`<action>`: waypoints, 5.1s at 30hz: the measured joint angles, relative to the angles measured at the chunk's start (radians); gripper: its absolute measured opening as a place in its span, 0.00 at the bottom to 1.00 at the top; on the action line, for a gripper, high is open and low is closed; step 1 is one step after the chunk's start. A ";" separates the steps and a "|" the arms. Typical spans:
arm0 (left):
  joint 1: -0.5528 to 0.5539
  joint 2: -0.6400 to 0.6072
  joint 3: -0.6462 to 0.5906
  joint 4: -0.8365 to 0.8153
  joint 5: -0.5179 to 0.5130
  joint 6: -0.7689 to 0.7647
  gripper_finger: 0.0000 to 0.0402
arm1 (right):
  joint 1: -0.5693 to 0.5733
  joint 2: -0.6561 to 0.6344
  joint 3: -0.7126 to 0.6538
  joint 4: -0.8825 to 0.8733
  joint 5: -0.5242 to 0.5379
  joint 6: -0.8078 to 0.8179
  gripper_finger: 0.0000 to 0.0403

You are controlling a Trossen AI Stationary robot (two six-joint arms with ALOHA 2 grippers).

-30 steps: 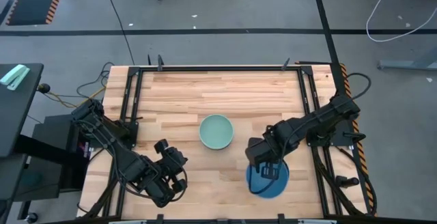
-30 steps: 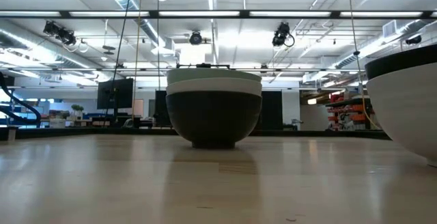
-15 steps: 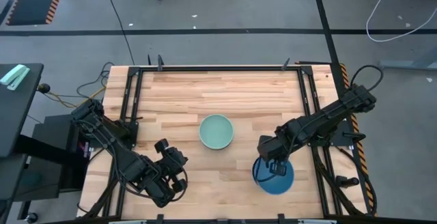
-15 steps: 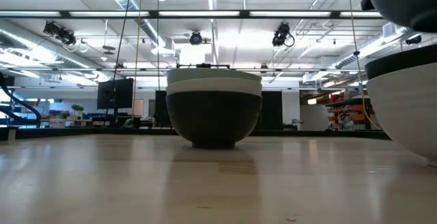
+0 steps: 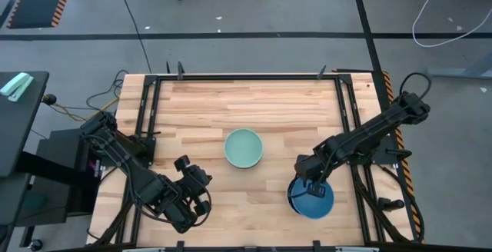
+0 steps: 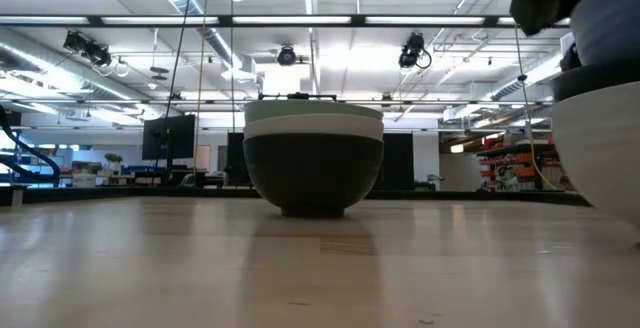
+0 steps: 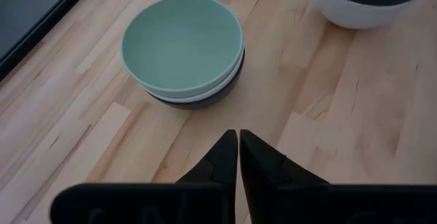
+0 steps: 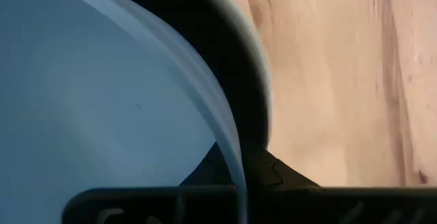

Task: Nest bowls inside each other
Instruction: Stack the blue bowl on the black bowl

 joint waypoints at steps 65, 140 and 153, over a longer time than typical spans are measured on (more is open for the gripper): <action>0.179 0.000 0.000 0.004 0.035 0.098 0.08 | -0.012 0.048 0.087 -0.052 0.063 -0.018 0.28; 0.235 0.000 0.000 0.009 0.083 0.126 0.08 | -0.038 0.122 0.088 -0.015 -0.024 -0.121 0.29; 0.235 0.000 0.000 0.008 0.083 0.127 0.10 | -0.039 0.122 0.169 -0.116 0.026 -0.111 0.29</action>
